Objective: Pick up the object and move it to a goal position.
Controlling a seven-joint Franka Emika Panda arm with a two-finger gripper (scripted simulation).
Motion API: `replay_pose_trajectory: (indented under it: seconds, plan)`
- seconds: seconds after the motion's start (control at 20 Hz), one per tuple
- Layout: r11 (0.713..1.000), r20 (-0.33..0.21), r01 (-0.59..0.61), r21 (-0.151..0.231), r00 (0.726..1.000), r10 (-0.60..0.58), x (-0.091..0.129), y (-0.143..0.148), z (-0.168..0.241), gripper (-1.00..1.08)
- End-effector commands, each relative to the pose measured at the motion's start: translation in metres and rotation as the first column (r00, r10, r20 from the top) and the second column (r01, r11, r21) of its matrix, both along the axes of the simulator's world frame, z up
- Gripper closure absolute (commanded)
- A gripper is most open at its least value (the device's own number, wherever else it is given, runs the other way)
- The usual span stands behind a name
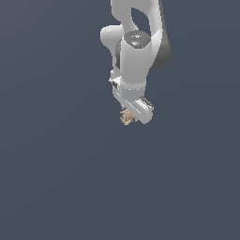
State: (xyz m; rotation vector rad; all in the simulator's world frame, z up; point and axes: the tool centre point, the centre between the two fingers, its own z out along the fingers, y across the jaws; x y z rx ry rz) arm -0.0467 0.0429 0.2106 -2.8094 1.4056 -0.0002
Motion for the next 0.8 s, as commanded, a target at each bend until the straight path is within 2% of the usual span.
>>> replay_pose_trajectory:
  seconds: [0.0, 0.75]
  plan:
    - [1.000, 0.000, 0.000, -0.001, 1.000, 0.000, -0.011, 0.017, 0.024, 1.08]
    - [1.000, 0.001, 0.000, -0.003, 1.000, 0.000, -0.065, 0.113, 0.156, 1.08]
